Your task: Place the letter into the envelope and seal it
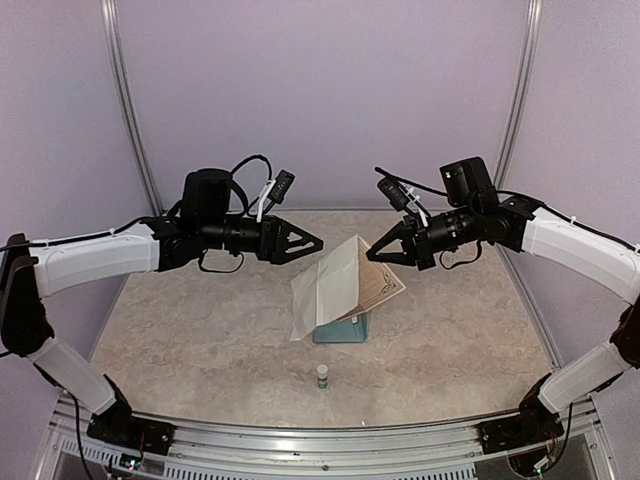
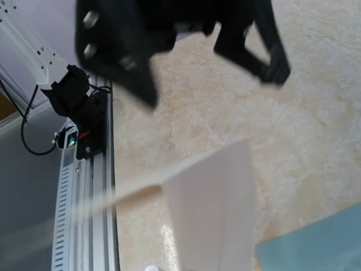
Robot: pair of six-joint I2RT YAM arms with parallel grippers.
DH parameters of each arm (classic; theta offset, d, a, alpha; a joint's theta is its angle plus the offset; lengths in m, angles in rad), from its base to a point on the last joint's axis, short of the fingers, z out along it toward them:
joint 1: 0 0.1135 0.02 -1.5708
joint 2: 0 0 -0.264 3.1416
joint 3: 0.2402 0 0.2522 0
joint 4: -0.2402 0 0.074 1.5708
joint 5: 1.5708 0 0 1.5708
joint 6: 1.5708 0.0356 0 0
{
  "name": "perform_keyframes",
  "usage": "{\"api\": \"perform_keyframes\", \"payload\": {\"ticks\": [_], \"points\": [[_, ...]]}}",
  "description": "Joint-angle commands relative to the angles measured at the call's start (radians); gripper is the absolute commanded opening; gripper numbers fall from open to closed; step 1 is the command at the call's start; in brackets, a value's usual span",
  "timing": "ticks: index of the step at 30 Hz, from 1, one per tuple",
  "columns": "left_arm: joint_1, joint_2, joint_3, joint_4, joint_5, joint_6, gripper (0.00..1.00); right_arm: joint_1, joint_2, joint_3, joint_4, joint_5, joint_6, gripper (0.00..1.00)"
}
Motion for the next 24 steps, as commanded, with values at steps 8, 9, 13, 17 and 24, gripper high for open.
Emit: {"api": "perform_keyframes", "payload": {"ticks": [8, 9, 13, 17, 24], "points": [[-0.075, 0.080, 0.094, -0.058, 0.104, 0.143, 0.82, 0.011, 0.004, 0.049, 0.058, -0.081, 0.012, 0.00], [-0.079, 0.083, 0.095, -0.059, 0.111, 0.148, 0.79, 0.010, 0.005, 0.051, 0.058, -0.074, 0.015, 0.00], [-0.088, 0.083, 0.089, -0.060, 0.148, 0.153, 0.65, 0.010, 0.014, 0.060, 0.051, -0.039, 0.020, 0.00], [-0.094, 0.083, 0.085, -0.074, 0.174, 0.163, 0.43, 0.010, 0.026, 0.066, 0.056, -0.023, 0.024, 0.00], [-0.094, 0.063, 0.056, -0.067, 0.185, 0.152, 0.08, -0.041, 0.030, 0.029, 0.135, -0.025, 0.109, 0.02]]}}
